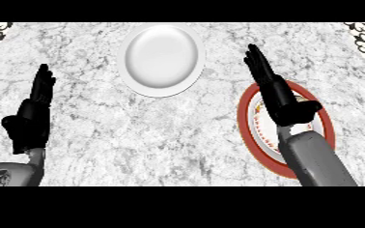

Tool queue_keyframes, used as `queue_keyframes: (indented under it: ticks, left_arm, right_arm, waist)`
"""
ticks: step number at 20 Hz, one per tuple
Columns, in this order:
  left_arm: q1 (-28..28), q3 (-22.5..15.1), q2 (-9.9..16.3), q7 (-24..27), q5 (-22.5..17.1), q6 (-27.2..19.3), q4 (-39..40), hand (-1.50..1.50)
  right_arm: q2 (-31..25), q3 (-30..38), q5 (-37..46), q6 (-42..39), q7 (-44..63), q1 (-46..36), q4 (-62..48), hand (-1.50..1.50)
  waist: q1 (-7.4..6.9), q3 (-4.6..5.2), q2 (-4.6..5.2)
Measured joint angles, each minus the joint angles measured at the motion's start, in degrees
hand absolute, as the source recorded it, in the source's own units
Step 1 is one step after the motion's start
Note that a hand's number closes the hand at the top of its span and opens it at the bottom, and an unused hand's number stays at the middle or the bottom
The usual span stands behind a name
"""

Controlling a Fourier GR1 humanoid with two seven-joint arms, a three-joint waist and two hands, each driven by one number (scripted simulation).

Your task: Pick the cupcake from the plate and place it in the plate

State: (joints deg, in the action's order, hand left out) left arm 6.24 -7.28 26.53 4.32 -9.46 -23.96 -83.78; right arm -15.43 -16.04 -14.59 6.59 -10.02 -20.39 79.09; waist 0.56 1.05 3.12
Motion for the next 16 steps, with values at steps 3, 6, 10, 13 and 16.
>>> queue_keyframes:
  ticks: [3, 6, 10, 13, 16]
  left_arm:
    - [-0.68, -0.91, -0.87, 0.61, -0.45, 2.4, 1.14, 0.0]
    - [-1.44, -1.77, -1.23, 2.05, -1.81, 6.34, 2.24, 0.0]
    - [-2.78, -3.16, -1.96, 2.15, -3.17, 9.16, 2.6, 0.0]
    - [-3.26, -3.27, -2.14, 2.89, -4.53, 12.0, 3.71, 0.0]
    - [-3.03, -3.22, -3.01, 3.78, -4.63, 13.6, 5.32, 0.0]
  right_arm:
    - [0.66, 2.41, -0.05, 2.51, 3.24, -2.08, -2.85, 1.5]
    - [0.64, 6.11, -0.24, 7.44, 8.47, -4.83, -5.08, 1.5]
    - [-4.68, 7.08, 11.02, 19.41, 7.95, -4.27, -8.93, -1.5]
    - [-0.79, 7.43, 15.76, 29.84, 4.52, -2.42, -9.88, -1.5]
    - [2.13, 6.46, 19.66, 36.1, 0.71, 0.85, -9.24, -1.5]
  waist:
    - [-0.46, -0.54, -1.57]
    - [-0.63, -0.75, -2.31]
    - [0.07, -0.4, -2.59]
    - [-0.15, -0.72, -2.81]
    - [-0.23, -0.89, -2.97]
